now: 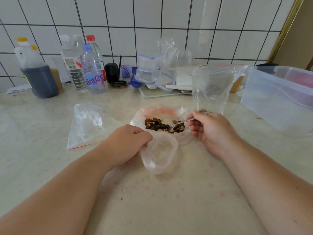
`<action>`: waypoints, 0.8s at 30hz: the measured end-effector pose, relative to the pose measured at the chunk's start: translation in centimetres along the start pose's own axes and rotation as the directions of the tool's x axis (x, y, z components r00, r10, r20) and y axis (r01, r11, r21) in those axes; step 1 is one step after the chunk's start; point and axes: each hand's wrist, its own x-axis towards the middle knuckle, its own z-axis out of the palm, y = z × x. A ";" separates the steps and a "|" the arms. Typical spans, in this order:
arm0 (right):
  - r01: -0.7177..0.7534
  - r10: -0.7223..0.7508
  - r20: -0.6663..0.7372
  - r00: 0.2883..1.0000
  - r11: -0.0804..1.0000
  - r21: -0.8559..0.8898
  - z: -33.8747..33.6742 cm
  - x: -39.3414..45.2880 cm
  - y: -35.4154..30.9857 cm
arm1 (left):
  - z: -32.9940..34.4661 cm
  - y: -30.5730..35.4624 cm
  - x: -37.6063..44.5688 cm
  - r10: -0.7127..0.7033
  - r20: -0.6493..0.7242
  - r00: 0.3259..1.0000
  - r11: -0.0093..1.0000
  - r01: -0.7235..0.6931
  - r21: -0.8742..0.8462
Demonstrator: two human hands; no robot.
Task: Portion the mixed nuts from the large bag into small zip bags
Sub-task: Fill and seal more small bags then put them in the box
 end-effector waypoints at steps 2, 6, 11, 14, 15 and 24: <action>-0.055 0.057 -0.030 0.998 0.997 0.057 -0.1 0.0 -0.1 | 0.0 0.0 0.0 0.008 -0.005 1.000 1.000 -0.008 0.009; -0.085 0.095 -0.063 0.994 0.985 0.147 -0.5 -0.1 -0.4 | 0.1 -0.2 0.1 0.008 -0.043 0.999 1.000 -0.007 0.025; -0.059 0.075 -0.059 0.995 0.971 0.232 -0.9 -0.3 -1.0 | 0.2 -0.2 0.1 -0.001 -0.068 0.998 0.999 0.004 0.043; -0.060 0.061 0.006 0.998 0.960 0.273 -0.9 -0.6 -1.5 | 0.2 -0.2 0.1 -0.003 -0.070 0.998 0.999 0.006 0.034; -0.061 0.052 0.036 0.998 0.957 0.284 -0.8 -0.8 -1.7 | 0.2 -0.2 0.1 -0.007 -0.071 0.997 1.000 0.009 0.025; 0.125 -0.138 0.226 0.964 0.990 0.069 0.0 -2.4 -1.8 | 0.1 -0.2 0.1 -0.026 -0.037 0.999 0.999 0.025 -0.031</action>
